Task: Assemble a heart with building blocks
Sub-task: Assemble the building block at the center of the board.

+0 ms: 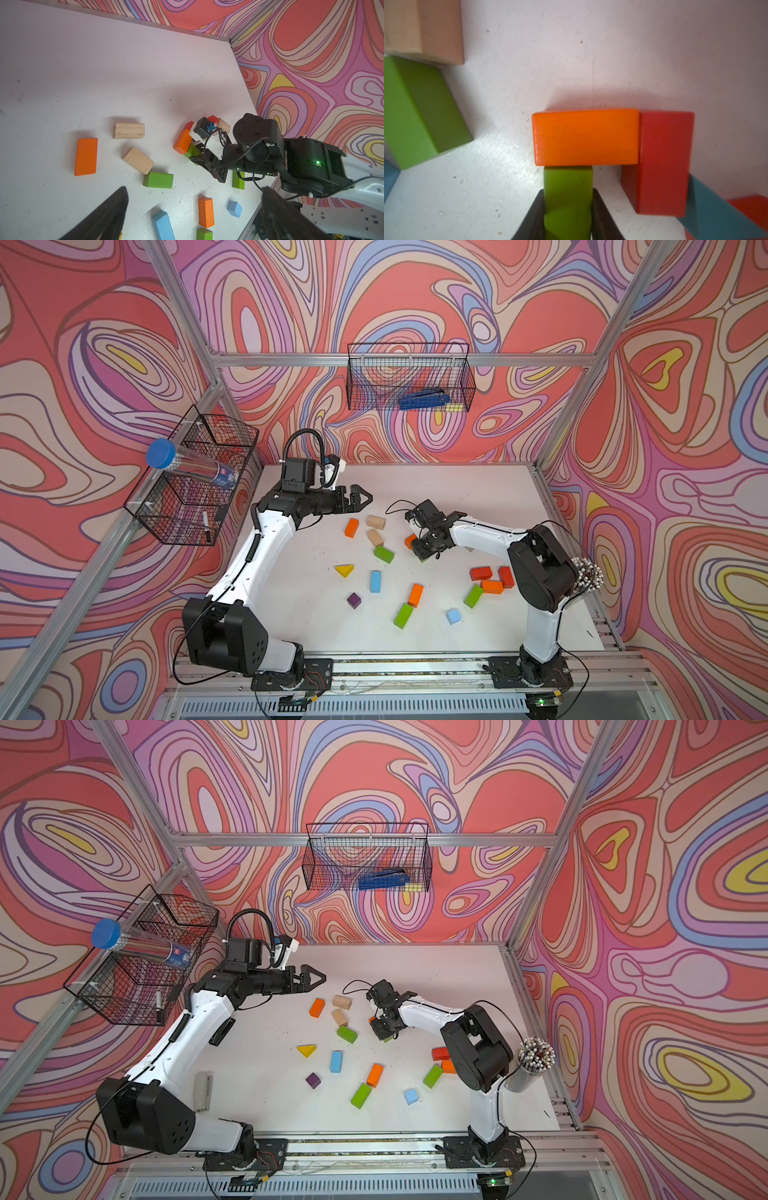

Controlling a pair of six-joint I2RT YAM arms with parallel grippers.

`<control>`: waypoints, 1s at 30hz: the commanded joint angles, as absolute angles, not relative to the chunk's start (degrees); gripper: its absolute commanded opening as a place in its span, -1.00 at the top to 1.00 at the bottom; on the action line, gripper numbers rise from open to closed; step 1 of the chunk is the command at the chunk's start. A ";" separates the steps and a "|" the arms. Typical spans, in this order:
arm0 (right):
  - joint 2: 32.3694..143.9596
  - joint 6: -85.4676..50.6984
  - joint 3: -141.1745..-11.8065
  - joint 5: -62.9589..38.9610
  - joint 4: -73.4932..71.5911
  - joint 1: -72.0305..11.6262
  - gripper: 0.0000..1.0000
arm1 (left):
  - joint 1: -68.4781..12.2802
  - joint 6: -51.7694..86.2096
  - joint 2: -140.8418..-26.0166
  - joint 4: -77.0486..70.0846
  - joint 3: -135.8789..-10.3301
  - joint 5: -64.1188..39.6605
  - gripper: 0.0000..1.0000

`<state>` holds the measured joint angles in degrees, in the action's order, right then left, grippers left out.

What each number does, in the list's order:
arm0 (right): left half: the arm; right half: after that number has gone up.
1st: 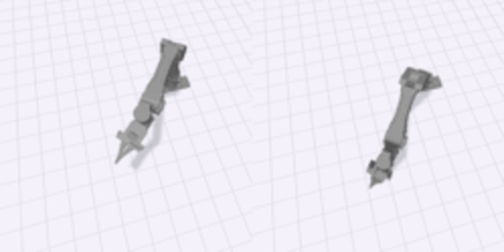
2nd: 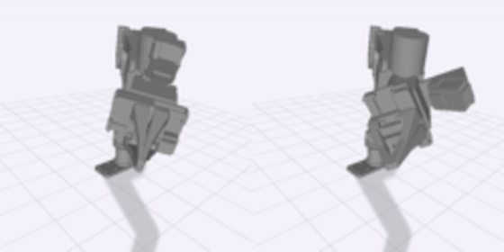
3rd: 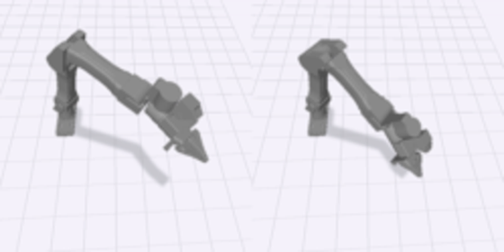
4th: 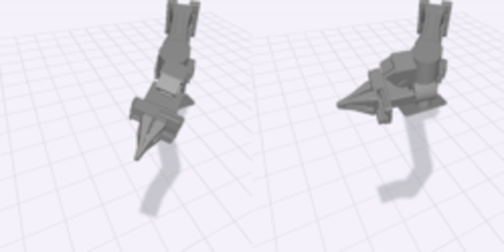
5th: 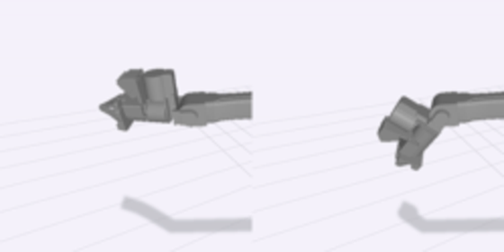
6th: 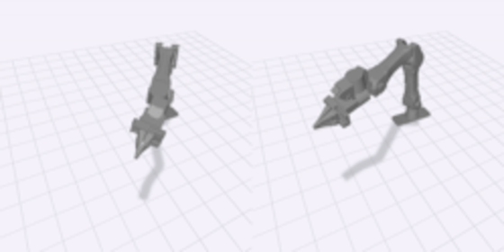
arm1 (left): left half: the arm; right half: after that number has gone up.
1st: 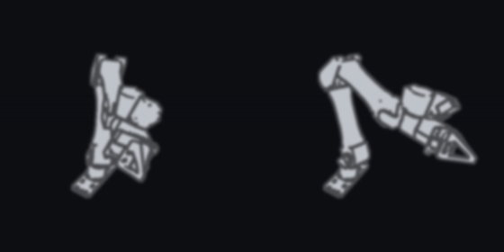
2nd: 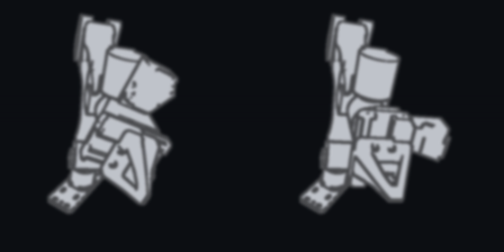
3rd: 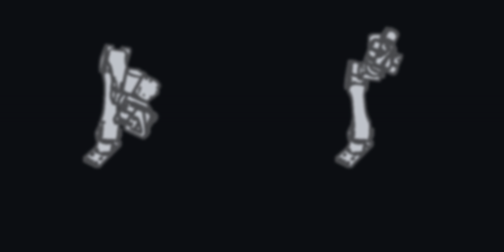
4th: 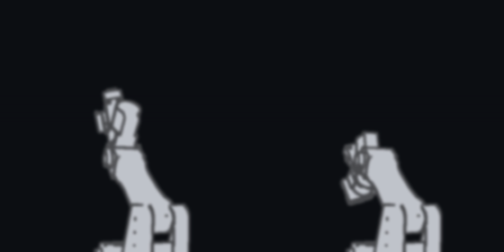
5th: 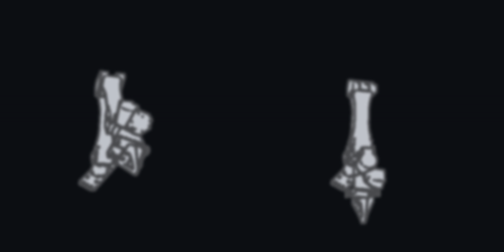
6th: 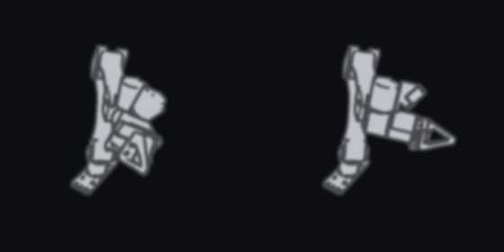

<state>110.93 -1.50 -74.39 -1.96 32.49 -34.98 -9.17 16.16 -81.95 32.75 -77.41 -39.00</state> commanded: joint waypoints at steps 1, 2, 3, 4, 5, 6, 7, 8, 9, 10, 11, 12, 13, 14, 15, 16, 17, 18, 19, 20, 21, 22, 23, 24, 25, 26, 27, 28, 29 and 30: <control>113.77 -0.97 -74.41 -2.62 32.96 -34.66 0.44 | -9.22 16.17 -82.62 31.79 -76.65 -39.83 -0.99; 113.90 -0.99 -74.50 -2.62 32.97 -34.70 0.45 | -9.16 16.17 -82.62 31.76 -76.64 -39.79 -0.99; 113.90 -0.95 -74.59 -2.71 32.97 -34.65 0.44 | -9.23 16.15 -82.64 31.81 -76.64 -39.81 -0.99; 113.92 -0.88 -74.62 -2.81 32.98 -34.55 0.44 | -9.17 16.17 -82.70 31.77 -76.59 -39.81 -0.99; 114.07 -0.85 -74.64 -2.73 33.06 -34.63 0.44 | -9.23 16.17 -82.70 31.81 -76.68 -39.81 -1.00; 114.16 -0.78 -74.67 -2.72 33.06 -34.56 0.44 | -9.22 16.09 -82.73 31.79 -76.64 -39.81 -0.99; 114.12 -0.77 -74.63 -2.74 33.06 -34.55 0.43 | -9.23 16.08 -82.79 31.79 -76.64 -39.81 -0.99; 114.16 -0.74 -74.71 -2.86 33.01 -34.54 0.42 | -9.22 16.08 -82.79 31.89 -76.65 -39.76 -0.99; 114.13 -0.79 -74.72 -2.83 33.04 -34.56 0.41 | -9.17 16.08 -82.79 31.87 -76.68 -39.66 -0.99; 114.17 -0.77 -74.75 -2.88 33.04 -34.57 0.41 | -9.23 16.06 -82.79 31.83 -76.69 -39.65 -0.99; 114.17 -0.76 -74.71 -2.86 33.05 -34.59 0.40 | -9.18 16.08 -82.84 31.86 -76.64 -39.66 -0.99; 114.10 -0.73 -74.75 -2.98 33.05 -34.60 0.39 | -9.23 16.08 -82.88 31.88 -76.70 -39.72 -0.99; 114.08 -0.67 -74.71 -3.04 33.07 -34.61 0.38 | -9.18 16.08 -82.95 31.87 -76.65 -39.73 -0.99; 113.96 -0.62 -74.71 -3.11 33.09 -34.59 0.37 | -9.22 16.08 -82.97 31.86 -76.68 -39.80 -0.99; 113.91 -0.61 -74.71 -3.25 33.13 -34.55 0.37 | -9.22 16.08 -82.97 31.90 -76.67 -39.87 -0.99; 113.91 -0.62 -74.62 -3.46 33.14 -34.62 0.38 | -9.22 16.08 -83.01 31.86 -76.72 -39.91 -0.99; 113.88 -0.62 -74.65 -3.72 33.14 -34.57 0.38 | -9.15 16.08 -82.97 31.85 -76.72 -39.96 -0.99; 113.77 -0.59 -74.63 -3.78 33.13 -34.59 0.38 | -9.23 16.08 -82.97 31.87 -76.73 -39.90 -0.99; 113.73 -0.57 -74.53 -4.01 33.06 -34.62 0.38 | -9.20 16.05 -82.91 31.88 -76.69 -39.88 -0.99; 113.57 -0.57 -74.43 -4.13 33.09 -34.59 0.38 | -9.22 16.08 -82.88 31.90 -76.70 -39.84 -0.99; 113.58 -0.45 -74.36 -4.15 33.05 -34.56 0.38 | -9.23 16.08 -82.93 31.87 -76.64 -39.89 -0.99; 113.61 -0.45 -74.37 -4.23 33.09 -34.60 0.38 | -9.18 16.04 -82.89 31.83 -76.64 -39.84 -0.99; 113.56 -0.38 -74.36 -4.22 33.11 -34.59 0.38 | -9.23 16.08 -82.88 31.86 -76.68 -39.89 -0.99; 113.49 -0.43 -74.34 -4.26 33.05 -34.55 0.38 | -9.21 16.08 -82.88 31.83 -76.64 -40.00 -0.99; 113.53 -0.29 -74.32 -4.41 33.05 -34.54 0.38 | -9.23 16.08 -82.88 31.86 -76.65 -39.92 -0.99; 113.51 -0.24 -74.27 -4.49 32.96 -34.56 0.38 | -9.23 16.08 -82.88 31.79 -76.64 -39.99 -0.99; 113.54 -0.24 -74.27 -4.56 33.02 -34.56 0.39 | -9.18 16.08 -82.88 31.75 -76.60 -39.99 -0.99; 113.51 -0.15 -74.27 -4.56 33.05 -34.61 0.38 | -9.22 16.08 -82.88 31.64 -76.56 -39.88 -0.99; 113.49 -0.13 -74.27 -4.59 33.10 -34.55 0.39 | -9.23 16.16 -83.03 31.65 -76.55 -39.97 -0.99; 113.47 -0.07 -74.27 -4.58 33.00 -34.55 0.39 | -9.22 16.17 -83.20 31.73 -76.62 -40.12 -0.99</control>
<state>111.46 -0.69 -75.11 -3.38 32.51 -34.57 -9.17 16.16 -82.37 32.73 -77.19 -39.00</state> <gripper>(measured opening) 0.321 0.996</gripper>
